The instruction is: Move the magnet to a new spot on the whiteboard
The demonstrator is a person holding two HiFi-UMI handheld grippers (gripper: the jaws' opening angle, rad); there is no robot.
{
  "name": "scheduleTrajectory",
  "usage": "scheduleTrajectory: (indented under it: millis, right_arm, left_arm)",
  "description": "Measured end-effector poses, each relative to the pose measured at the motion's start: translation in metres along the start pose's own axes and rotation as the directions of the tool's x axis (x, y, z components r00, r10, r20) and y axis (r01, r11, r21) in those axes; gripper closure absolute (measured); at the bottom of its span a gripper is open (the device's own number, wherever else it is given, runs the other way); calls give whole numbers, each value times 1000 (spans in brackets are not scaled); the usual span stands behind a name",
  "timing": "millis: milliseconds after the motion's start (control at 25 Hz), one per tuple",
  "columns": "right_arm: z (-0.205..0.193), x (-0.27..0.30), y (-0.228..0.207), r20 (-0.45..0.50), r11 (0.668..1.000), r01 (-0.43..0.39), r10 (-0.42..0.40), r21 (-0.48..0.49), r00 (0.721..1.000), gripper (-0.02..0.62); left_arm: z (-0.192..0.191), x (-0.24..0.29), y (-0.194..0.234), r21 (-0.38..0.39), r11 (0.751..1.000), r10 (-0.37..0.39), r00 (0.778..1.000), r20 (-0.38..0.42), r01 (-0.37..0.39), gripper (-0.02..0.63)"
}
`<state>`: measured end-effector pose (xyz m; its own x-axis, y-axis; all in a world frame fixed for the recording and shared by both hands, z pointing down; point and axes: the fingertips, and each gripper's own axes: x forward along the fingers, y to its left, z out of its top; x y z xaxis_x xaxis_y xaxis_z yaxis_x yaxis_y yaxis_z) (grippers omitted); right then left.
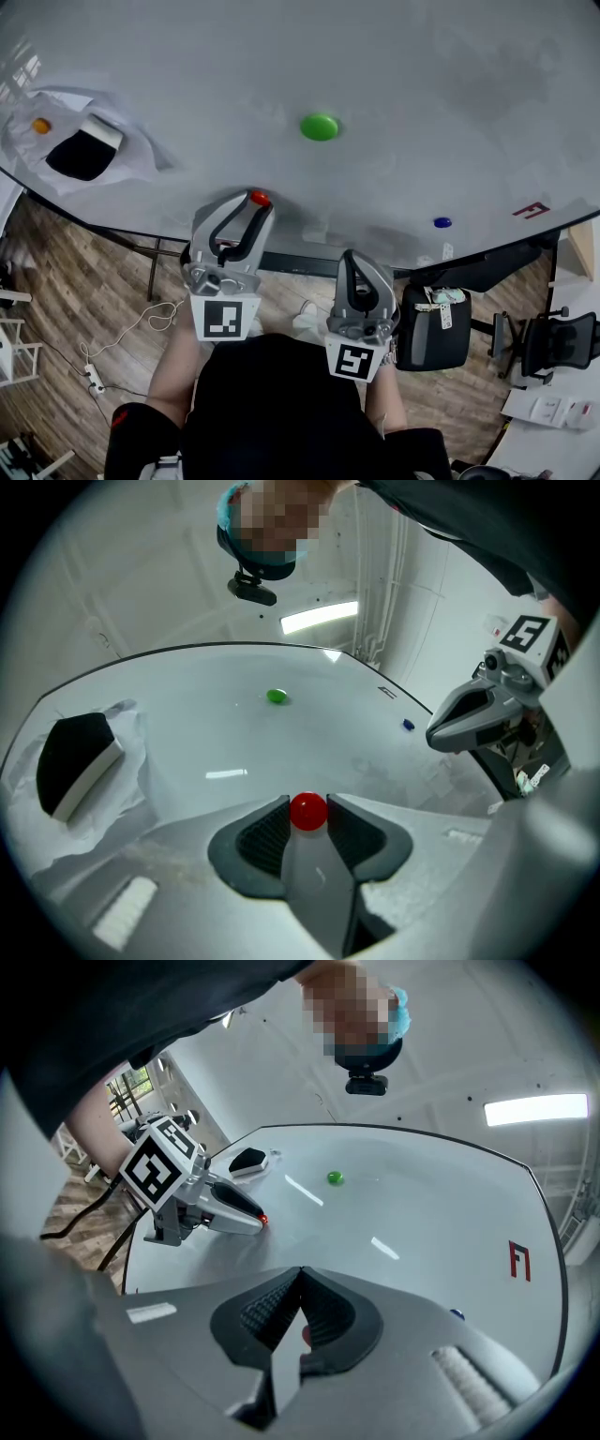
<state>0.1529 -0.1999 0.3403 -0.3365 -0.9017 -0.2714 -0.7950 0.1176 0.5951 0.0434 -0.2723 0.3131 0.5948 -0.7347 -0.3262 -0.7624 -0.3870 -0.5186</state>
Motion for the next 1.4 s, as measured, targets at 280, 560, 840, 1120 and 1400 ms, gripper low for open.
scheduleTrajectory:
  millis: [280, 560, 840, 1120, 1400]
  right_arm:
    - [-3, 2, -1, -3, 1000, -2, 2, -3, 1000, 594]
    - [-4, 3, 0, -5, 1000, -9, 9, -5, 1000, 594]
    - [-5, 4, 1, -7, 1000, -13, 13, -2, 1000, 594]
    - [-7, 4, 1, -7, 1000, -16, 16, 3, 1000, 594]
    - [-8, 2, 0, -8, 1000, -13, 13, 3, 1000, 594]
  left_arm:
    - [-3, 3, 0, -1, 1000, 2, 1000, 0, -2, 476]
    - [-4, 3, 1, -5, 1000, 11, 1000, 0, -11, 474]
    - [-5, 3, 0, 8, 999, 51, 999, -16, -51, 474]
    - [-5, 4, 0, 18, 995, 101, 994, -39, -100, 474]
    - [-6, 5, 0, 52, 988, 146, 987, -63, -143, 474]
